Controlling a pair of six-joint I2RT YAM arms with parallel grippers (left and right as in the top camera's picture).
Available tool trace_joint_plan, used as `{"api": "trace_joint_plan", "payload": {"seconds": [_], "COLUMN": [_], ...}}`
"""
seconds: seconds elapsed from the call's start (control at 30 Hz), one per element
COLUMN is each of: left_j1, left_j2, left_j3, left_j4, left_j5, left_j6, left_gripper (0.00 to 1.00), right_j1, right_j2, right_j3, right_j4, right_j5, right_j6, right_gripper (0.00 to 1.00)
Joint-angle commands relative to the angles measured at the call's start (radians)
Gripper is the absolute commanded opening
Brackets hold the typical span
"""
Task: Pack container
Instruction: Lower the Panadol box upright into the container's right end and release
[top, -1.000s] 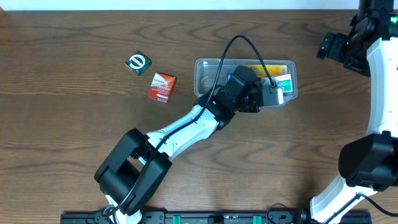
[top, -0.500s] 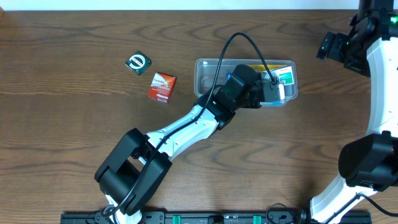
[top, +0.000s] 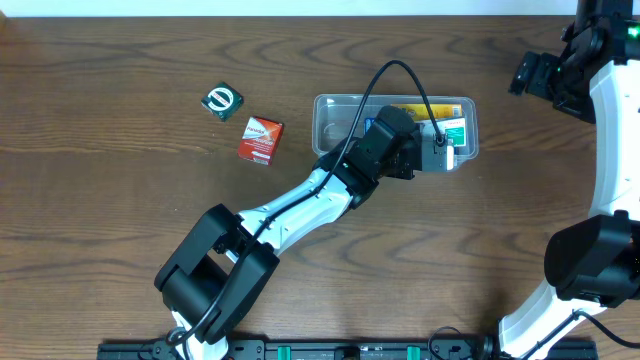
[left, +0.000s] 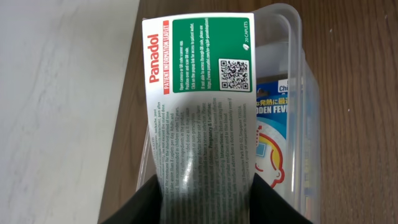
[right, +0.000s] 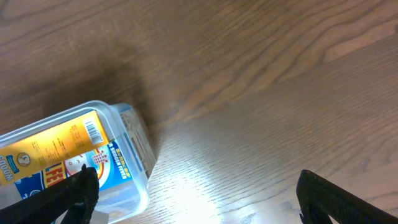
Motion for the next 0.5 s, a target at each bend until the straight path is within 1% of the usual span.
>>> {"api": "trace_joint_plan", "payload": {"seconds": [0.0,0.1,0.2,0.27,0.47], "left_j1": [0.0,0.0,0.0,0.0,0.0], "left_j2": [0.013,0.013,0.013,0.013,0.013], "left_j3": [0.016,0.016,0.016,0.016,0.016], "left_j4": [0.006,0.012,0.019,0.024,0.042], "left_j5": [0.002,0.002,0.002,0.002,-0.009], "left_j6": [0.012,0.012,0.012,0.012,0.011], "left_gripper": [0.51,0.63,0.68,0.7,0.71], "right_j1": [-0.002,-0.002,-0.002,-0.002,-0.002], "right_j2": [-0.027,-0.027,-0.027,-0.027,-0.027], "right_j3": [0.006,0.006,0.006,0.006,0.006], "right_j4": [0.0,0.0,0.0,0.0,0.0], "right_j5": [0.011,0.011,0.011,0.011,0.011], "right_j6": [0.016,0.016,0.016,0.016,0.016], "right_gripper": [0.99,0.99,0.99,0.99,0.99]}}
